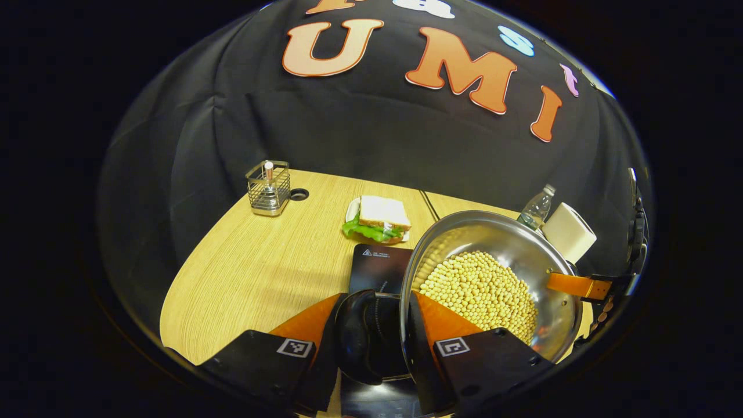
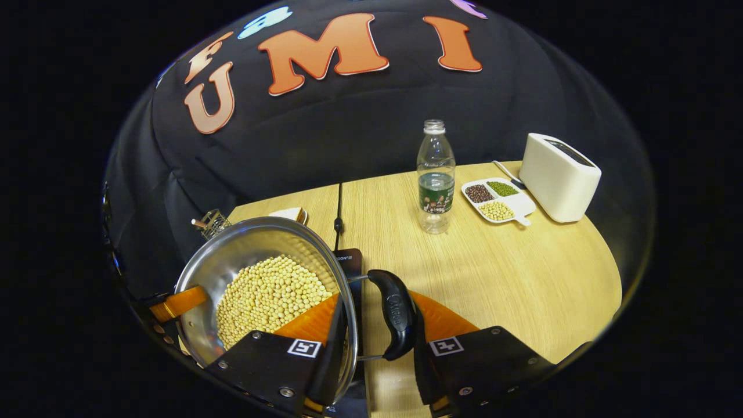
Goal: First push the handle of the pot to place it horizontally, then grasp the pot with both hands and set it on the induction cooktop.
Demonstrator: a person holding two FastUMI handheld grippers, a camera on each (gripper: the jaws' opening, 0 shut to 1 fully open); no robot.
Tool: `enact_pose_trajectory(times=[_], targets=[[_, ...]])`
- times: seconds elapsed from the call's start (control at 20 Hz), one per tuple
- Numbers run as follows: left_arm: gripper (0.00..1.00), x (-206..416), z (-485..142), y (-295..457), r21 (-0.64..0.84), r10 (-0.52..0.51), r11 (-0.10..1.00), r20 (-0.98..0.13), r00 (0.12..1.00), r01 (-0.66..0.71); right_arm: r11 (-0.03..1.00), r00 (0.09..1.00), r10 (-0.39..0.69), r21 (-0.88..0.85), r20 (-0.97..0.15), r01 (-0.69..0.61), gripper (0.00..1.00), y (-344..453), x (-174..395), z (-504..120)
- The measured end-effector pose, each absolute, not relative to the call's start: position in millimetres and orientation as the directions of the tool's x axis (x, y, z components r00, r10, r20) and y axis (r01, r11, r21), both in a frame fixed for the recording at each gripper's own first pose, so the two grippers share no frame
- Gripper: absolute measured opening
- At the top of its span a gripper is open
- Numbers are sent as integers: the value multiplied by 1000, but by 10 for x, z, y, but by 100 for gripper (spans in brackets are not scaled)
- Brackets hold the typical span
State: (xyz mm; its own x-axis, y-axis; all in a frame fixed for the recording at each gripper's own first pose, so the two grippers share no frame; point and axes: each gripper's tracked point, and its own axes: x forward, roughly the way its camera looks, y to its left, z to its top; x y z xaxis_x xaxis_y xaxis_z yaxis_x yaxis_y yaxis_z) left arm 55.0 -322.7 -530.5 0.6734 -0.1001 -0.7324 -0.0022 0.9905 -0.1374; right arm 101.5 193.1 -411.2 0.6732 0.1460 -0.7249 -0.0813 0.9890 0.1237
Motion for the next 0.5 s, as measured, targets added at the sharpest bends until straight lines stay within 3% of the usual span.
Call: enact_pose_trajectory(times=[0.1,0.5], targets=[[60,550,-5290,-3219,-135,-101,991,-743,662,-1,990,664,140,116,-735,-80,53,1978,1020,-4196],[66,560,-5315,-3219,-110,-91,994,-771,630,8,990,639,138,119,-756,-74,57,1988,986,-4392]])
